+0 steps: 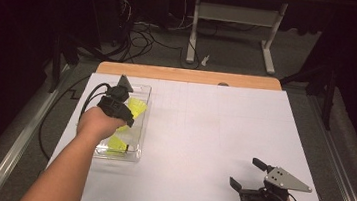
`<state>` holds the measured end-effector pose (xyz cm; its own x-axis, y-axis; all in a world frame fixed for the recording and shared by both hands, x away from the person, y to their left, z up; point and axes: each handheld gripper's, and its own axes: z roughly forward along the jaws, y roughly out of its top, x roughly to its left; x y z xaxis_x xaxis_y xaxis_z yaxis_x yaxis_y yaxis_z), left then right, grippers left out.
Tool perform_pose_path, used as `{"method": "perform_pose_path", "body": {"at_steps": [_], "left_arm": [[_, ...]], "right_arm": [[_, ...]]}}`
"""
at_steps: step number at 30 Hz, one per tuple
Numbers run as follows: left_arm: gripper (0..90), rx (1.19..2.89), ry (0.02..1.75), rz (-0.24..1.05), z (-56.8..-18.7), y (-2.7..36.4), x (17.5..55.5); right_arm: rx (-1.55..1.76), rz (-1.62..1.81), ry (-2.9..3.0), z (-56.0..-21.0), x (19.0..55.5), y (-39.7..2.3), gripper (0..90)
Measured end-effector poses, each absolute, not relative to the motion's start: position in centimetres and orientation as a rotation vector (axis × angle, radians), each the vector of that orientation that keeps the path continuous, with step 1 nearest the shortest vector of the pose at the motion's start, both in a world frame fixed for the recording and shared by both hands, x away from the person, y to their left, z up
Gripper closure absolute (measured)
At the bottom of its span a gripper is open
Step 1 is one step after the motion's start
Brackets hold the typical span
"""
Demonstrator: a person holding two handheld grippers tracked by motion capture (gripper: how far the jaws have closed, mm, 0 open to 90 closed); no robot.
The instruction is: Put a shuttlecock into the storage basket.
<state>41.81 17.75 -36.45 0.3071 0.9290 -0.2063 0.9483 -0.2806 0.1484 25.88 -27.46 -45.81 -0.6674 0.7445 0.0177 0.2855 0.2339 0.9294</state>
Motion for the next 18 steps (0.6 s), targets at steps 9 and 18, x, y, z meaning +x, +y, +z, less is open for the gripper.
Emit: {"method": "perform_pose_path", "body": {"at_steps": [9,18], "left_arm": [[65.3,2.341,1.727,-0.129,-37.9,17.4,42.0],[65.1,2.345,1.73,-0.151,-39.1,17.1,41.9]], "right_arm": [[0.95,1.426,2.082,-45.8,25.9,-27.5,0.1],[0.956,1.424,2.083,-45.9,25.9,-27.4,0.1]]}}
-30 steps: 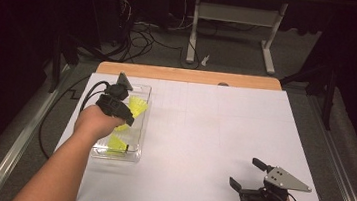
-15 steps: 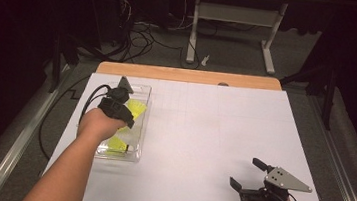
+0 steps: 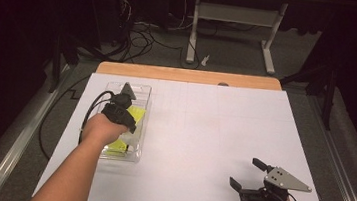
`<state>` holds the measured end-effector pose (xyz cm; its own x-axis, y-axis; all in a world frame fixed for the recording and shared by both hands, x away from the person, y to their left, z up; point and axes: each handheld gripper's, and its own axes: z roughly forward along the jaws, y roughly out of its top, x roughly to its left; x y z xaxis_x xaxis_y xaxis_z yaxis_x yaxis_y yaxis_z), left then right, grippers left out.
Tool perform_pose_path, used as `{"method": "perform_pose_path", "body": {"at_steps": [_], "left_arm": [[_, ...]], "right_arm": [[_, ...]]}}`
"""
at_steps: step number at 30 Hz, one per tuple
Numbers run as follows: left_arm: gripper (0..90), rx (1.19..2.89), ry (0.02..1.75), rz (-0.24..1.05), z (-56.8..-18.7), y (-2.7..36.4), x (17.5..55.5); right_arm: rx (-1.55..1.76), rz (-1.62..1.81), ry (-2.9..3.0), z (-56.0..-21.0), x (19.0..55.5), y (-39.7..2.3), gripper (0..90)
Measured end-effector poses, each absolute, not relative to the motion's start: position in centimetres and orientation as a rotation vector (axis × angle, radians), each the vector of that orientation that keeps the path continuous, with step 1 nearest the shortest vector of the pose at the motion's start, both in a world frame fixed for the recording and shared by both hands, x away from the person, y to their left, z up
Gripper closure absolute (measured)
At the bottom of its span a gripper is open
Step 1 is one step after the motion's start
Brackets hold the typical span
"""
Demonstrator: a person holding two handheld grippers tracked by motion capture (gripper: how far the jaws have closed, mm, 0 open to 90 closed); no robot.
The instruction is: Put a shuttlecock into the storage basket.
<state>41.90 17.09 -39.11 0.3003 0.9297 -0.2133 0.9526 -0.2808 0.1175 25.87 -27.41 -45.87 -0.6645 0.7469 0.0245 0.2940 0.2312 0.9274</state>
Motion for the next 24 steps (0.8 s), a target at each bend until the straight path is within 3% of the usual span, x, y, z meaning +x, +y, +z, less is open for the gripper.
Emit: {"method": "perform_pose_path", "body": {"at_steps": [24], "left_arm": [[64.8,2.345,1.754,-0.195,-41.5,16.8,42.2]], "right_arm": [[0.952,1.419,2.087,-45.9,25.9,-27.4,0.1]]}}
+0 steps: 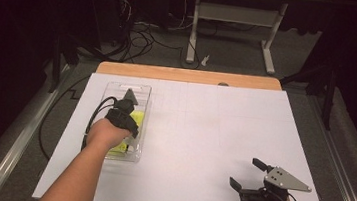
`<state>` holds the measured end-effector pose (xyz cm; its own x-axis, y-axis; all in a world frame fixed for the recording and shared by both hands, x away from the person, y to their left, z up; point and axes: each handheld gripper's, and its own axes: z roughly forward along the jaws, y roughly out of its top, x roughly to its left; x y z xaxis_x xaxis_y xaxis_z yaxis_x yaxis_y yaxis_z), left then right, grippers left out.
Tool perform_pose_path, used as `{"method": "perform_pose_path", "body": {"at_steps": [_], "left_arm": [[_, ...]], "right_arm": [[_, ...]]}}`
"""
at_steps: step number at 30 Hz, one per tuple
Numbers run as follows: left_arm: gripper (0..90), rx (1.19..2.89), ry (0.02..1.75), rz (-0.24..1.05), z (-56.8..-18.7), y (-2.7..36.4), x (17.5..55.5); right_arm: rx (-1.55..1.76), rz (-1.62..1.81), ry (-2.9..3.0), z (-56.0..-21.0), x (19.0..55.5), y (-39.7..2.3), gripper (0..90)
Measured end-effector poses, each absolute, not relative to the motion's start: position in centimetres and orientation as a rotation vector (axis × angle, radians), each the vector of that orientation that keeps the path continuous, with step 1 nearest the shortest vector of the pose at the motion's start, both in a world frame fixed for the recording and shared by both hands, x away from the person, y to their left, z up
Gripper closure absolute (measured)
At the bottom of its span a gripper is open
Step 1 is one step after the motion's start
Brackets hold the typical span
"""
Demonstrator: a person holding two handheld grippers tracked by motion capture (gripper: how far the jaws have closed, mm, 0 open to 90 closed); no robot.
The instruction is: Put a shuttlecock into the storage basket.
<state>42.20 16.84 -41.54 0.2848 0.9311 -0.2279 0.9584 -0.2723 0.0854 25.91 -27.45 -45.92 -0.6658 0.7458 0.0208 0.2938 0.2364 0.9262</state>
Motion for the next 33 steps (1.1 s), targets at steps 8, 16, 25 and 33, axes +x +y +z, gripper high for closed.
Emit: {"method": "perform_pose_path", "body": {"at_steps": [8,16,25,33], "left_arm": [[64.5,2.361,1.746,-0.202,-41.92,16.76,42.25],[63.6,2.377,1.735,-0.189,-41.99,16.57,42.15],[60.9,2.379,1.727,-0.187,-41.84,16.55,42.06],[57.8,2.371,1.722,-0.18,-41.37,16.71,41.84]], "right_arm": [[0.95,1.417,2.091,-45.94,25.92,-27.43,0.1],[0.949,1.416,2.093,-45.96,25.93,-27.41,0.1],[0.95,1.419,2.09,-45.93,25.92,-27.42,0.1],[0.946,1.419,2.089,-45.91,25.92,-27.4,0.1]]}}
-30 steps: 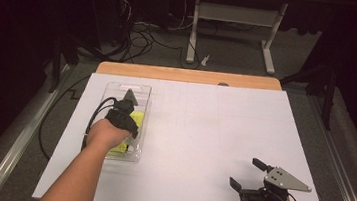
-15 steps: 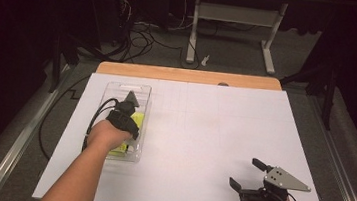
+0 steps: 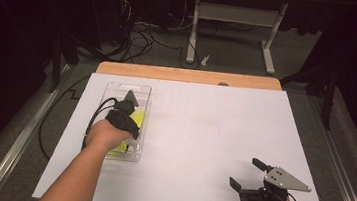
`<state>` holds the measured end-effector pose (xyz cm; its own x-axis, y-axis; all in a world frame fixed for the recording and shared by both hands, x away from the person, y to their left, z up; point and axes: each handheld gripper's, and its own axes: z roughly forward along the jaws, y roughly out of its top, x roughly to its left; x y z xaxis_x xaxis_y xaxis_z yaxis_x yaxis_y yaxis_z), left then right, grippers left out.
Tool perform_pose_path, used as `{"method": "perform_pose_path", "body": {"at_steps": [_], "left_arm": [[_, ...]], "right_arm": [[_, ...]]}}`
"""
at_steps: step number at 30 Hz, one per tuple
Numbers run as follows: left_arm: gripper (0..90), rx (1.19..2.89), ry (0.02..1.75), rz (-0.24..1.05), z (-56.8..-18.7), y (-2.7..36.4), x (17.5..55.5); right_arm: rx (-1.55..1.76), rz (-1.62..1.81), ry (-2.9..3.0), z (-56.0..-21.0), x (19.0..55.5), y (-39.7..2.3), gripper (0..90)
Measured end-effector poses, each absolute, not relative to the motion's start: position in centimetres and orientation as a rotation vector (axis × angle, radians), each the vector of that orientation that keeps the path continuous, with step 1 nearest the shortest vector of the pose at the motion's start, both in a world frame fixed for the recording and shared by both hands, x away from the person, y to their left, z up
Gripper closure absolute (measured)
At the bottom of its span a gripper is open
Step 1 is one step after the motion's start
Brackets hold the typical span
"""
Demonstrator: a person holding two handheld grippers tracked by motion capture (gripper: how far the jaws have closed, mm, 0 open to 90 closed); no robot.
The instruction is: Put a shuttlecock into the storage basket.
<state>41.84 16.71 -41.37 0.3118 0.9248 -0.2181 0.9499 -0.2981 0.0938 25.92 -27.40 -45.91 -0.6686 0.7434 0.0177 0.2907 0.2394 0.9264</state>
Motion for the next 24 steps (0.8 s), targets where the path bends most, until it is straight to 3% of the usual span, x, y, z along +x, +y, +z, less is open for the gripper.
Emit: {"method": "perform_pose_path", "body": {"at_steps": [24], "left_arm": [[49.8,2.402,1.712,-0.22,-38.6,17.8,40.9]], "right_arm": [[0.946,1.419,2.093,-45.9,25.9,-27.3,0.1]]}}
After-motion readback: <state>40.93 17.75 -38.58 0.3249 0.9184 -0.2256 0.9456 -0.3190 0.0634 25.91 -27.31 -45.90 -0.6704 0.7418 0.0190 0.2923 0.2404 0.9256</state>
